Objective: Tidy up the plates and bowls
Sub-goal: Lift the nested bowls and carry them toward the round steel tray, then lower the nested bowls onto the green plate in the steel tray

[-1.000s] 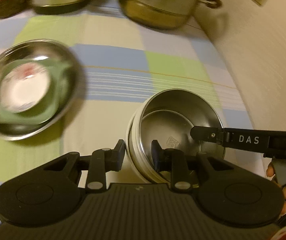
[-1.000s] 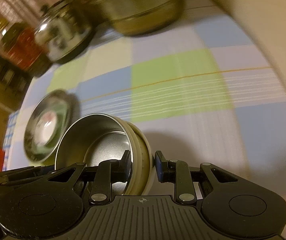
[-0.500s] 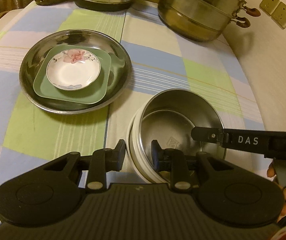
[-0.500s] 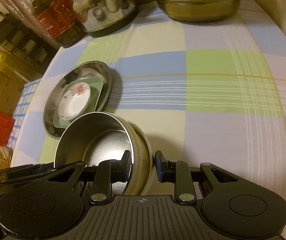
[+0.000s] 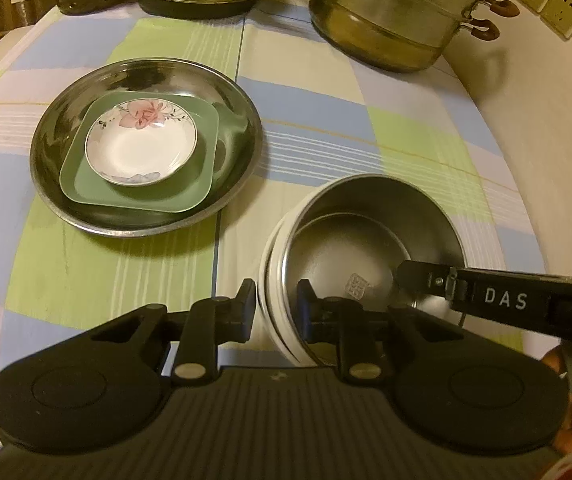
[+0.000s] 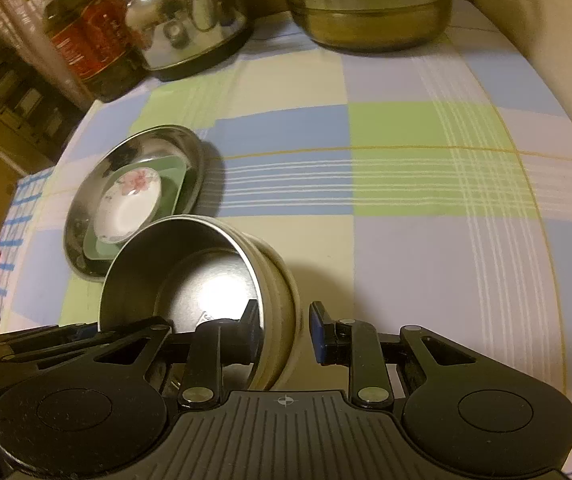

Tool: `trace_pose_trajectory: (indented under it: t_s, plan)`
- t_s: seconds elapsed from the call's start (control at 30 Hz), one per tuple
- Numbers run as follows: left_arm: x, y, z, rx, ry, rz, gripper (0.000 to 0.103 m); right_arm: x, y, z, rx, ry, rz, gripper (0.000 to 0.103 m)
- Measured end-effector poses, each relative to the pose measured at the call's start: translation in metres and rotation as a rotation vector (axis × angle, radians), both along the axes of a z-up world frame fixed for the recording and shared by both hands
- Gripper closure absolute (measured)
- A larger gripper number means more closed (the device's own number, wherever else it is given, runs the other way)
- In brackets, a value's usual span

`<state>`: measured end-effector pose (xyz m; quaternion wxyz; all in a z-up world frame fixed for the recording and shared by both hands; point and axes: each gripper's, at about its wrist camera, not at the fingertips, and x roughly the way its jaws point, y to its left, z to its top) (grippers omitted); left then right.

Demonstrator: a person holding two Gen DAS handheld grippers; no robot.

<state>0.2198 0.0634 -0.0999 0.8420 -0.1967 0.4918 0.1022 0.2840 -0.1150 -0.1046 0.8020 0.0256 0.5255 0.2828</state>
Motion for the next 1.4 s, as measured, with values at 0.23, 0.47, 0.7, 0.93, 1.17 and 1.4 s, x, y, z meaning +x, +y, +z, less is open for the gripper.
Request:
trace_pose_trajectory:
  t_s: [0.23,0.47,0.7,0.93,1.17,1.4]
  plan:
    - [0.003,0.004,-0.001,-0.012,-0.007,-0.035,0.084,0.003,-0.002,0.000,0.031,0.027,-0.040,0.078]
    - [0.004,0.004,-0.001,-0.011,-0.014,-0.052,0.084,0.002,-0.005,0.000,0.047,0.034,-0.063,0.079]
    - [0.005,0.006,0.000,-0.015,-0.015,-0.061,0.083,0.003,-0.005,0.000,0.046,0.046,-0.079,0.080]
    - [0.004,0.012,0.006,-0.017,-0.024,-0.052,0.083,0.005,0.000,0.005,0.046,0.053,-0.071,0.081]
    - [0.007,0.024,0.020,-0.016,-0.039,-0.035,0.083,0.011,0.014,0.020,0.039,0.044,-0.049,0.081]
    - [0.011,0.046,0.038,0.001,-0.068,-0.005,0.083,0.023,0.035,0.035,0.057,0.041,-0.022,0.081]
